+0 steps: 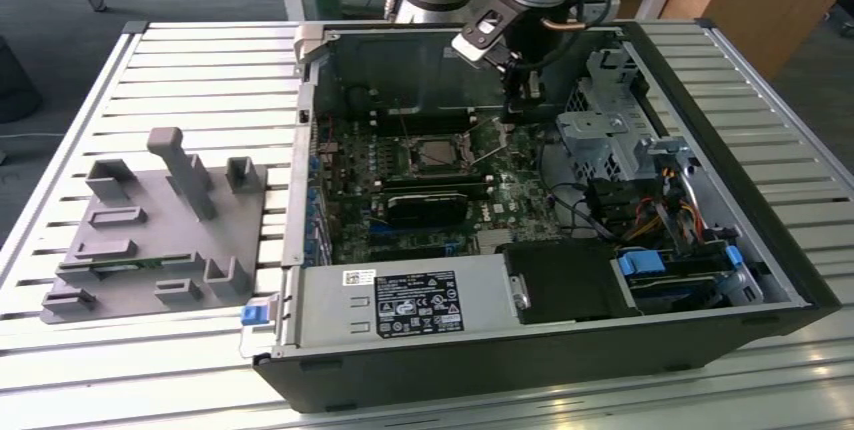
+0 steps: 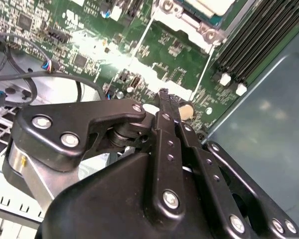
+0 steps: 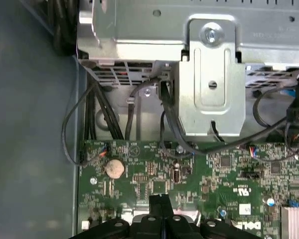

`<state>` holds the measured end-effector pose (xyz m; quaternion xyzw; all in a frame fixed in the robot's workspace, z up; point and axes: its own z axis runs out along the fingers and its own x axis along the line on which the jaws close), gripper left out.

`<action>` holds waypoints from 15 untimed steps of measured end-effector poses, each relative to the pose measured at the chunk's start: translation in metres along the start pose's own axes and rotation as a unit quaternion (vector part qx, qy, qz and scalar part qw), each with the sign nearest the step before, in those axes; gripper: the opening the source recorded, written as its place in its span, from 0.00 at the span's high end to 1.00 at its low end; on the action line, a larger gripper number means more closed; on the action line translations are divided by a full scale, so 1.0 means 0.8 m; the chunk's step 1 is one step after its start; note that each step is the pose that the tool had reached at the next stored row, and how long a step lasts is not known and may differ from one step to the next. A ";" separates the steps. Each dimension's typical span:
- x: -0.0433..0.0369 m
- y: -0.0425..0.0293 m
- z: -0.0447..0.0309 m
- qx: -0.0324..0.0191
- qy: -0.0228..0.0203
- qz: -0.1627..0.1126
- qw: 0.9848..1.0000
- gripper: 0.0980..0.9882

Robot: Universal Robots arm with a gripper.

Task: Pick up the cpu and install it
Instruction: 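Close the cpu cover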

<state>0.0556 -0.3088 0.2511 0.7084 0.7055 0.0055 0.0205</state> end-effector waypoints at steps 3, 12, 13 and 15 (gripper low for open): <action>0.000 0.0062 0.0018 0.000 0.000 0.000 1.000 0.99; 0.001 0.0125 0.0121 0.001 0.000 -0.006 1.000 0.99; 0.001 0.0125 0.0143 0.001 0.000 -0.006 1.000 0.99; 0.001 0.0124 0.0183 0.002 0.000 -0.006 1.000 0.99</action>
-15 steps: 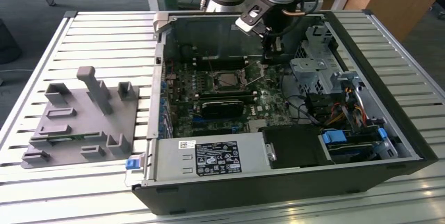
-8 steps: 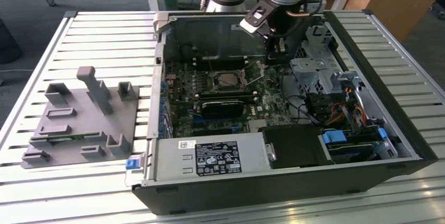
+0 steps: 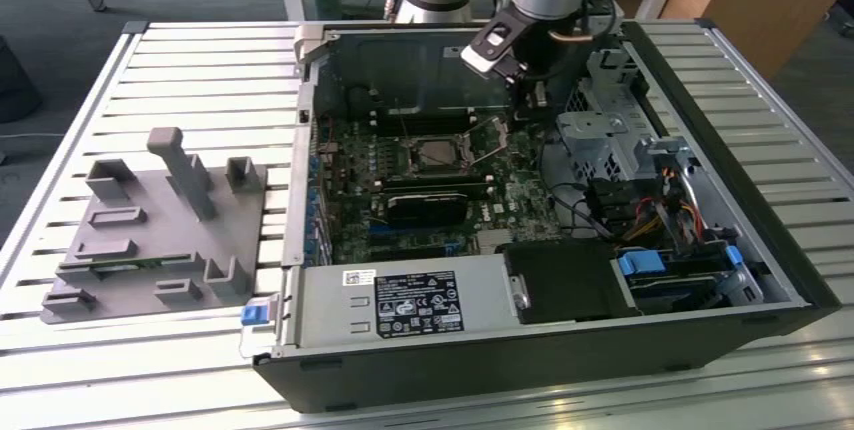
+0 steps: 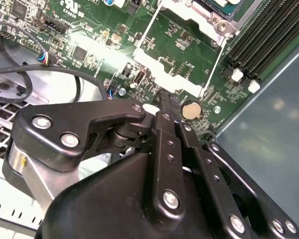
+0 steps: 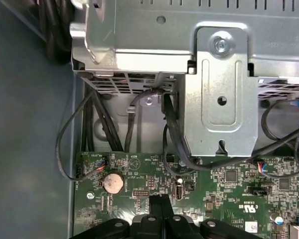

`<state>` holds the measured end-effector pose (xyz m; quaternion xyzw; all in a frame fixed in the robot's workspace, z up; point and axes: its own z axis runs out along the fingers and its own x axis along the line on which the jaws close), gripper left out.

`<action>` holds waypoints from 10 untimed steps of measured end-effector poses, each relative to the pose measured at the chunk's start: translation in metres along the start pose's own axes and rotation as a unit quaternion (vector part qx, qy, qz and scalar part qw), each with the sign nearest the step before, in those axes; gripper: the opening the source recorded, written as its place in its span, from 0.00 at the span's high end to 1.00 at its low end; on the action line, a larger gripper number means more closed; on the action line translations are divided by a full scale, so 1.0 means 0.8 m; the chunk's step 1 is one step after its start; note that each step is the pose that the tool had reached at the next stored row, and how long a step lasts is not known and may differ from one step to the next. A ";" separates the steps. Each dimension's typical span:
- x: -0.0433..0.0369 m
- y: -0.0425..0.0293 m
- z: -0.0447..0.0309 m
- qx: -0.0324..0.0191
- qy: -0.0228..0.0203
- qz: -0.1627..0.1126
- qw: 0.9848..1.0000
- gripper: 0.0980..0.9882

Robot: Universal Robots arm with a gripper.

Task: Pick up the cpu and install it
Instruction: 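Close the cpu cover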

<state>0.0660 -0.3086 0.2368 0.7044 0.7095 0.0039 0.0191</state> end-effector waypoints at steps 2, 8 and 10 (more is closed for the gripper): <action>0.000 -0.0001 0.0024 0.001 0.000 0.000 1.000 0.99; 0.000 -0.0014 0.0018 0.001 0.000 0.000 1.000 0.99; 0.000 -0.0042 -0.0010 0.001 0.000 0.000 1.000 0.99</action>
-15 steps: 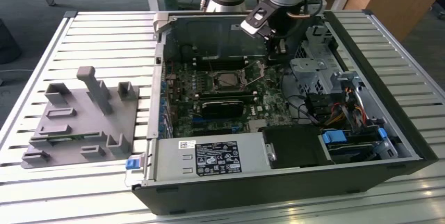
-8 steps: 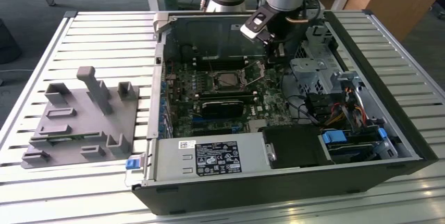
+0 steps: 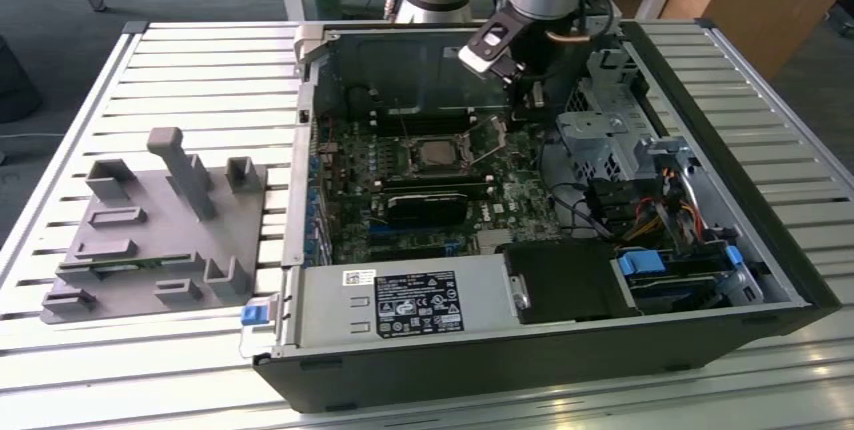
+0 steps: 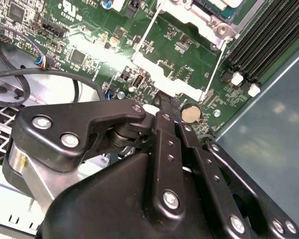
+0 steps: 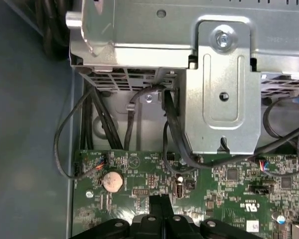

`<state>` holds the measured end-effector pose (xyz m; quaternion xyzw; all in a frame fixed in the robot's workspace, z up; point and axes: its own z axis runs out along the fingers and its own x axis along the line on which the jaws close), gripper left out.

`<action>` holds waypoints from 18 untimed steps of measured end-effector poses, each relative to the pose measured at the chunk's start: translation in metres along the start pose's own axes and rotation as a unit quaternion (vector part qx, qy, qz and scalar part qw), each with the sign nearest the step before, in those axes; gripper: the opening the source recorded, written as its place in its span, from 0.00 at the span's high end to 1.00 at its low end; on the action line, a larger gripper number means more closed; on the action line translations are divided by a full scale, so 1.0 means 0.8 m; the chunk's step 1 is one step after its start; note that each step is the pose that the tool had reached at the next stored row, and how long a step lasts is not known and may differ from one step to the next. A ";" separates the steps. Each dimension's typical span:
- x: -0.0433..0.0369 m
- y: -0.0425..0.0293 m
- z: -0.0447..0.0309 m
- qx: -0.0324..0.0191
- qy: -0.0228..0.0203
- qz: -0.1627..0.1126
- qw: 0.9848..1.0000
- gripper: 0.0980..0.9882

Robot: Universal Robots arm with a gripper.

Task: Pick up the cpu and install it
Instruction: 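Close the cpu cover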

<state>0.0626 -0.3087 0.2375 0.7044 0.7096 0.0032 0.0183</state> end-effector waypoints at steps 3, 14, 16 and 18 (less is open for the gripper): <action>0.000 -0.0063 -0.0051 0.000 0.000 0.000 1.000 0.99; -0.004 -0.0419 -0.0086 0.000 0.000 0.000 1.000 0.99; -0.004 -0.0509 -0.0089 0.000 0.000 0.000 1.000 0.99; -0.004 -0.0596 -0.0090 0.000 0.000 0.000 1.000 0.99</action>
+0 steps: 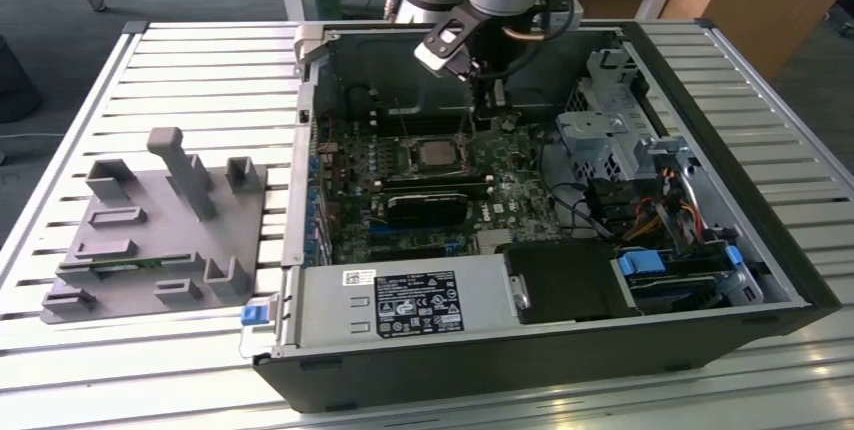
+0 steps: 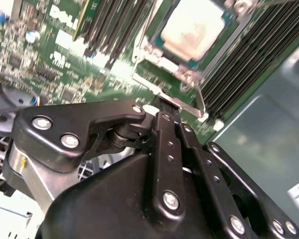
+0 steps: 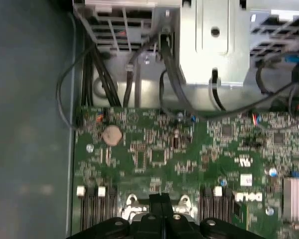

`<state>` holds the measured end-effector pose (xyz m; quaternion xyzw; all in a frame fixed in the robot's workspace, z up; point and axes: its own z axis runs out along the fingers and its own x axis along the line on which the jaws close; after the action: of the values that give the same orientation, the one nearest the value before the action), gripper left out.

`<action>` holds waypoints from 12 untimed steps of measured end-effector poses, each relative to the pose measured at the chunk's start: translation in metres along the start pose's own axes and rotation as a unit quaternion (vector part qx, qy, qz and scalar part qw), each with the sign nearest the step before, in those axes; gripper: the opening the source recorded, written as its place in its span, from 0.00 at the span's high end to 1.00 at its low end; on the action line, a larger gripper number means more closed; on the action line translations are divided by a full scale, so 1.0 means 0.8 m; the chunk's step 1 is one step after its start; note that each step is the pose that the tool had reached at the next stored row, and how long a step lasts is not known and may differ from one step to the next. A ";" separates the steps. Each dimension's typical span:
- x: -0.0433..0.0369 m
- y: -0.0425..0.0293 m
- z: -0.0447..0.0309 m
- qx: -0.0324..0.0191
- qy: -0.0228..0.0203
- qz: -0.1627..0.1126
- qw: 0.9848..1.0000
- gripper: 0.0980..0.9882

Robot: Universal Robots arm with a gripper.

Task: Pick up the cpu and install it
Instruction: 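Close the cpu cover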

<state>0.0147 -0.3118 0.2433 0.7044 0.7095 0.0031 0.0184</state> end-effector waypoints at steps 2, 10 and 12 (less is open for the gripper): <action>0.000 -0.0070 0.0001 0.000 0.000 0.000 1.000 0.99; 0.000 -0.0283 0.0018 0.000 0.000 0.000 1.000 0.99; 0.000 -0.0346 0.0026 0.000 0.000 0.000 1.000 0.99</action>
<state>-0.0128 -0.3118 0.2404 0.7044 0.7095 0.0031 0.0184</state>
